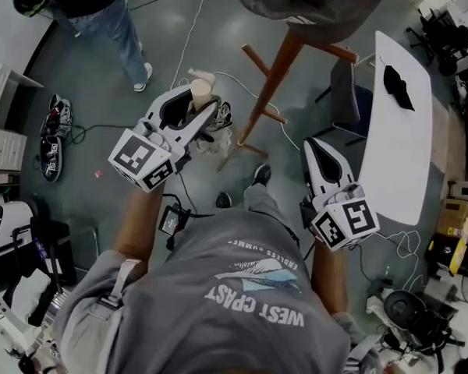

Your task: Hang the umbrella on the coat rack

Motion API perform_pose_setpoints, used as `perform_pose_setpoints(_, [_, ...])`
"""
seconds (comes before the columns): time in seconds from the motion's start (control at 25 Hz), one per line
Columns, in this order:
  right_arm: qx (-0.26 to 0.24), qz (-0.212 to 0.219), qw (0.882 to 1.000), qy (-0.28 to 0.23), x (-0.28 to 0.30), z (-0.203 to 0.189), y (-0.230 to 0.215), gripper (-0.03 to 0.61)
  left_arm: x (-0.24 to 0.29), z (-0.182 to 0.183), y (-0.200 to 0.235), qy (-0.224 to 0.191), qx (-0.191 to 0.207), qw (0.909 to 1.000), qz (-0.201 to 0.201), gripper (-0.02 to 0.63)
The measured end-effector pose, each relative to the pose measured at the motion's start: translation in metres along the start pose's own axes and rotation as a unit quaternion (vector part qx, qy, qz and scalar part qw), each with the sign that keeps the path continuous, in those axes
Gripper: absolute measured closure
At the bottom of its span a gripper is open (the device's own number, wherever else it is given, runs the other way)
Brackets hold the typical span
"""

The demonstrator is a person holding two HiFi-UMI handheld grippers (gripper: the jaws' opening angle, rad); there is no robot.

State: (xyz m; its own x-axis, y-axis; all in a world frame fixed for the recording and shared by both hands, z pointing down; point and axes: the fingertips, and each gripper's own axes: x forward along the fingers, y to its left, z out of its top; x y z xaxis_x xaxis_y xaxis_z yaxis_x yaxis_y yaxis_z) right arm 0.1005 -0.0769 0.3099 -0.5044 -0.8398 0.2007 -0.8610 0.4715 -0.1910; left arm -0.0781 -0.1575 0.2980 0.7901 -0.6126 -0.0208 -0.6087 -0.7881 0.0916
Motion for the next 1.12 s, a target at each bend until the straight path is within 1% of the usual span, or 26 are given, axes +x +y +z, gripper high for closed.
perform_pose_setpoints(0.12, [0.001,0.01,1.0,0.003,0.012,0.0,-0.001,0.548,0.014,-0.005,0.009,0.002,-0.007,1.0,-0.001,0.44])
perform_pose_setpoints(0.24, [-0.001,0.017,1.0,0.004,0.022,0.002,0.0,0.548,0.025,-0.013,0.017,0.013,-0.009,0.9999,-0.003,0.44])
perform_pose_setpoints(0.52, [0.006,0.018,1.0,0.018,0.037,-0.005,-0.016,0.548,0.056,-0.028,0.027,0.036,-0.021,0.9989,-0.021,0.44])
perform_pose_setpoints(0.88, [0.011,0.022,0.999,0.024,0.051,-0.005,-0.034,0.548,0.089,-0.024,0.025,0.045,-0.017,0.9974,-0.053,0.44])
perform_pose_setpoints(1.12, [0.016,0.03,0.999,0.03,0.059,-0.009,-0.038,0.548,0.099,-0.026,0.032,0.063,-0.013,0.9961,-0.06,0.44])
